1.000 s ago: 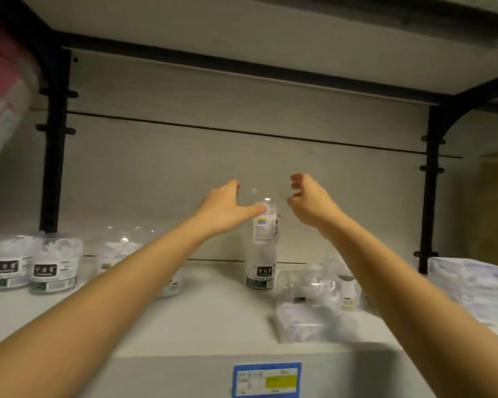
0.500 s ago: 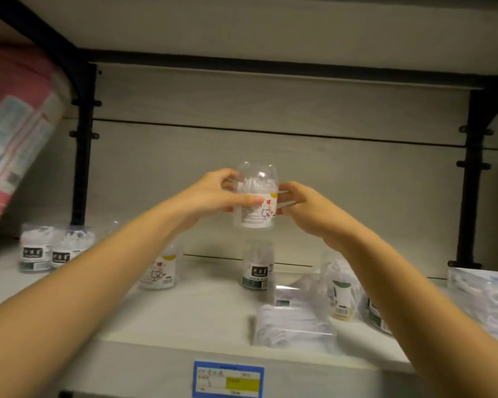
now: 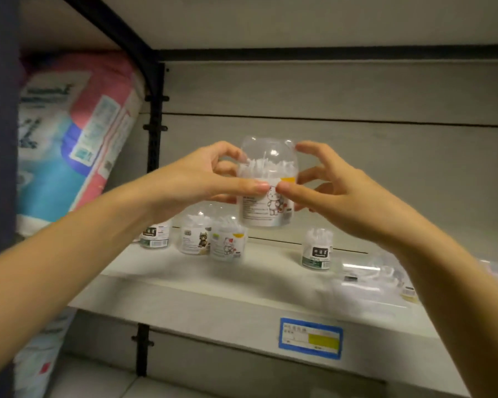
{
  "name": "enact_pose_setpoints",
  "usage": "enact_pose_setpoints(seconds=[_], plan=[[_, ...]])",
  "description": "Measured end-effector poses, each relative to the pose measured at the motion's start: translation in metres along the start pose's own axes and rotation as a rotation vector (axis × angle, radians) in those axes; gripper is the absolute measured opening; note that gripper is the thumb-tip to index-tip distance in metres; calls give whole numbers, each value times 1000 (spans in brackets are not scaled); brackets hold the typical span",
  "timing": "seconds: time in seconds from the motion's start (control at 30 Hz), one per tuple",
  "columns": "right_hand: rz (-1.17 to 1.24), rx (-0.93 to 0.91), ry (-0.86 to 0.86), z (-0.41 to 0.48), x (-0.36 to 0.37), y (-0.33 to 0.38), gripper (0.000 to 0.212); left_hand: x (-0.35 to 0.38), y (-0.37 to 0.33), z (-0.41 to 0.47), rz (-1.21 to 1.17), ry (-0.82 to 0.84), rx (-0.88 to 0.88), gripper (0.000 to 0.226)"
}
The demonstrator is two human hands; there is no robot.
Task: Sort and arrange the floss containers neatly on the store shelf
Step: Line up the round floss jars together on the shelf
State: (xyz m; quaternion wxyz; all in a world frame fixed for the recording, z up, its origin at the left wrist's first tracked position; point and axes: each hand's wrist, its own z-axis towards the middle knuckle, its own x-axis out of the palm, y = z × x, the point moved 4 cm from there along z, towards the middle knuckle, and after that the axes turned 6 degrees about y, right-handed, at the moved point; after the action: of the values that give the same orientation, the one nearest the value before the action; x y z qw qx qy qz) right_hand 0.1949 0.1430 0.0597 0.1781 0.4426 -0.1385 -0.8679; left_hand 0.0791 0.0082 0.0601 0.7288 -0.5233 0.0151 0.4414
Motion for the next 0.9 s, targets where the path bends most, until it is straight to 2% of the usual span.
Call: enact_pose_setpoints(seconds=[0.13,0.37,0.57,0.73,0.8,0.9], plan=[[-16,23,35,14,40,12,68,-30,30,-13,78,-16,-8,64],[-107,218,77,32,95,8,67,-49,82,-8,249,-9,-4,64],[-121,362,153,31,119,-4,64,-38,116,-2,381,67,41,62],[-48,397,108,32,124,-13,59,-36,122,5,416,75,57,62],[-56,398,102,33,125,-14,61,-35,124,6,402,96,56,67],[-101,409,157,33,121,-18,63,-36,121,3,460,123,33,87]])
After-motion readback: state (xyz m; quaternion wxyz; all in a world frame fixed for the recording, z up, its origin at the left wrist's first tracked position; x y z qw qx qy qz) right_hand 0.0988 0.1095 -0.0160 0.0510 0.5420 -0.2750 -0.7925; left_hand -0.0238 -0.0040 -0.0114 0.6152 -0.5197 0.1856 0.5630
